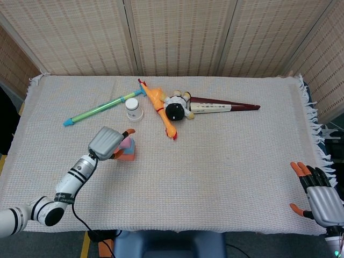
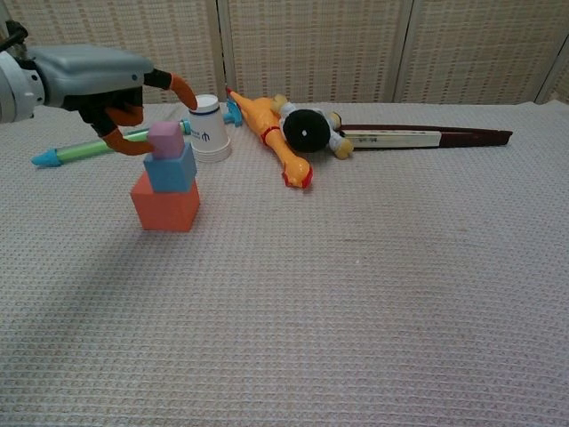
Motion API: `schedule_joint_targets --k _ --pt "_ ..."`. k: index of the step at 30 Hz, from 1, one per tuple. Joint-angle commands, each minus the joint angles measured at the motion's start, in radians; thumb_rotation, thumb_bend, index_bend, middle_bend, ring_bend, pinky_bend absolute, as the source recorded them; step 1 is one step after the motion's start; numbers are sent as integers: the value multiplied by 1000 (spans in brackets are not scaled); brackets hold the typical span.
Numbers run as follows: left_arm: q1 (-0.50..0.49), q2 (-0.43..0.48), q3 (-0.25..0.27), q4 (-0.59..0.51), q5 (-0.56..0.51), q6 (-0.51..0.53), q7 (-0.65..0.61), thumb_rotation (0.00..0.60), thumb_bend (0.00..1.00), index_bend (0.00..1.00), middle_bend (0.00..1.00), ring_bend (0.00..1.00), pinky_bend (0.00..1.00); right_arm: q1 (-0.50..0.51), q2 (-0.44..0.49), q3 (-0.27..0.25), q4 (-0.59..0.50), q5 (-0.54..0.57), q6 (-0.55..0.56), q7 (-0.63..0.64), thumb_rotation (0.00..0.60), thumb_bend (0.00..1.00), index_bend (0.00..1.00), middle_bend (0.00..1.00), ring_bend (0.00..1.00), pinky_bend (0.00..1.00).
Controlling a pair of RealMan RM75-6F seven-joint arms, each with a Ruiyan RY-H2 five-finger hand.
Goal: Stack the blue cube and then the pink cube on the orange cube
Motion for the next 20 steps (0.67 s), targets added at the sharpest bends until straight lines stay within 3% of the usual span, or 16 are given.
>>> schedule_joint_targets --k 1,2,4,6,8,10,11,13,16,20 --pt "136 91 73 -132 132 174 -59 600 347 160 999 1000 1000 -3 4 -3 0 -8 5 7 600 67 0 0 0 0" --pt "191 108 102 -151 176 237 -107 600 348 152 951 980 979 -4 6 -5 0 -12 7 9 600 67 0 0 0 0" --pt "279 123 161 -152 247 331 -176 600 349 134 667 827 849 -6 8 -9 -2 -20 9 11 600 67 0 0 0 0" --pt "386 131 241 -131 321 433 -273 600 348 101 256 493 588 -9 10 -15 -5 -33 14 12 600 67 0 0 0 0" --pt "495 109 304 -68 390 553 -356 600 348 77 67 208 387 -14 10 -21 -8 -47 22 11 600 67 0 0 0 0" --pt "579 69 345 7 443 652 -433 600 348 74 10 44 253 -18 10 -28 -11 -62 28 7 600 67 0 0 0 0" --pt "627 40 364 58 473 710 -489 600 348 74 1 10 197 -21 10 -33 -13 -73 33 5 600 67 0 0 0 0" --pt "671 8 381 120 520 769 -534 600 347 76 0 0 120 -24 11 -40 -14 -91 38 2 600 67 0 0 0 0" --pt "699 18 397 133 574 808 -527 600 346 65 0 0 94 -28 9 -47 -17 -108 44 0 600 67 0 0 0 0" --pt "715 37 388 119 546 779 -536 600 346 60 0 0 93 -28 7 -54 -18 -121 40 -6 600 67 0 0 0 0"
